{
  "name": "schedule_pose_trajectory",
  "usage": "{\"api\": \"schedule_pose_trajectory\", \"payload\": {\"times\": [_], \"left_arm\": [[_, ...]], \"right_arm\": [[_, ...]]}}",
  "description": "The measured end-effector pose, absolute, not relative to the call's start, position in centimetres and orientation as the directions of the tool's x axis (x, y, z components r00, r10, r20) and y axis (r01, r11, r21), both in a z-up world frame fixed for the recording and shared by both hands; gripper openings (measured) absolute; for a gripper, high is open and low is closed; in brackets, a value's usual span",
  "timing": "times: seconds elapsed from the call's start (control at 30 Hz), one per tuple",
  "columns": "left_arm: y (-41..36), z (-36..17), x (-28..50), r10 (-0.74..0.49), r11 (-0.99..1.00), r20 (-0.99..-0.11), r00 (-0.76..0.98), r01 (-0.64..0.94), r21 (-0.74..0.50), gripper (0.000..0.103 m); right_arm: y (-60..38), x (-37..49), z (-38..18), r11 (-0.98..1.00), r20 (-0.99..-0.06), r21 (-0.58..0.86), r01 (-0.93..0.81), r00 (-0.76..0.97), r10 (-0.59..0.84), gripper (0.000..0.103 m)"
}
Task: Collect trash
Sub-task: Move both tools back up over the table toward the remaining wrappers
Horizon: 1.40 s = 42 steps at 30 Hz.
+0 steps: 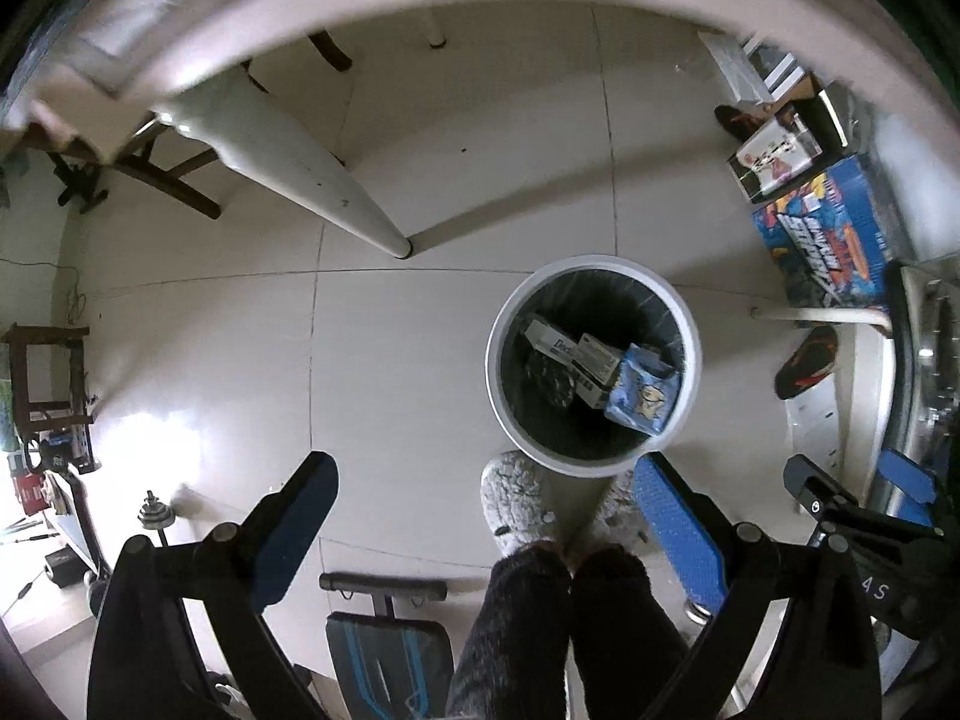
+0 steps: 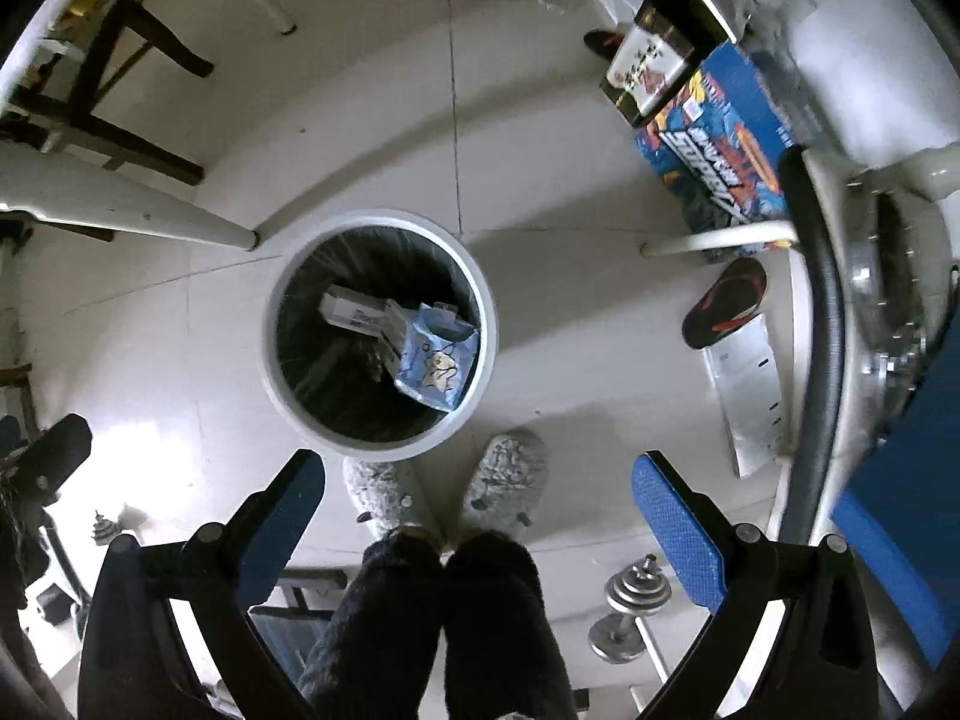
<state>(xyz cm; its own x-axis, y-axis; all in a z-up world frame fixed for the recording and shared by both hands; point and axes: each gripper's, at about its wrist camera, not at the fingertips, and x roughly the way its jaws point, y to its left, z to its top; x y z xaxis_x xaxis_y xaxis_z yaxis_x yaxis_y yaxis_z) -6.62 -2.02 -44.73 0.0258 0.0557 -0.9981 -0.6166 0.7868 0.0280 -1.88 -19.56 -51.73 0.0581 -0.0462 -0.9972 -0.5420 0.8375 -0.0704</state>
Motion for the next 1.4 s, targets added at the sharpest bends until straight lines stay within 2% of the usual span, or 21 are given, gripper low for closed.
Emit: {"api": "schedule_pose_trajectory", "payload": {"times": [0.37,0.67,0.87,1.07,1.2,1.4], "left_arm": [[-1.7,-32.8,-8.7,0.079,0.786,-0.995,0.061,-0.618,0.024,0.101],[1.1,-22.4,-4.9,0.185,0.761,-0.969,0.164,-0.648,0.035,0.101],[2.4,-19.6,3.8,0.285,0.769,-0.939,0.193,-0.630,0.104,0.102],[5.3,-20.7,15.8,0.335,0.793,-0.930,0.154,-0.579,0.190,0.103],[7.5,-21.5,22.5,0.323,0.810,-0.938,0.123,-0.548,0.207,0.103],[9.2,-21.5,30.1,0.373,0.877,-0.920,0.116,-0.366,0.310,0.103]], "right_arm": [[-19.4,-4.8,-37.3,0.827,-0.998,-0.023,-0.562,0.055,0.010,0.103],[-17.7,-1.6,-24.1,0.880,-0.983,0.107,-0.462,0.086,0.164,0.103],[-15.2,7.5,-17.8,0.891,-0.969,0.115,-0.440,0.146,0.198,0.103],[-11.7,23.1,-14.6,0.867,-0.966,0.037,-0.496,0.204,0.158,0.103],[-7.4,33.9,-14.5,0.826,-0.972,-0.035,-0.562,0.211,0.102,0.103],[-0.6,43.8,-17.5,0.702,-0.988,-0.092,-0.706,0.151,0.022,0.103]]}}
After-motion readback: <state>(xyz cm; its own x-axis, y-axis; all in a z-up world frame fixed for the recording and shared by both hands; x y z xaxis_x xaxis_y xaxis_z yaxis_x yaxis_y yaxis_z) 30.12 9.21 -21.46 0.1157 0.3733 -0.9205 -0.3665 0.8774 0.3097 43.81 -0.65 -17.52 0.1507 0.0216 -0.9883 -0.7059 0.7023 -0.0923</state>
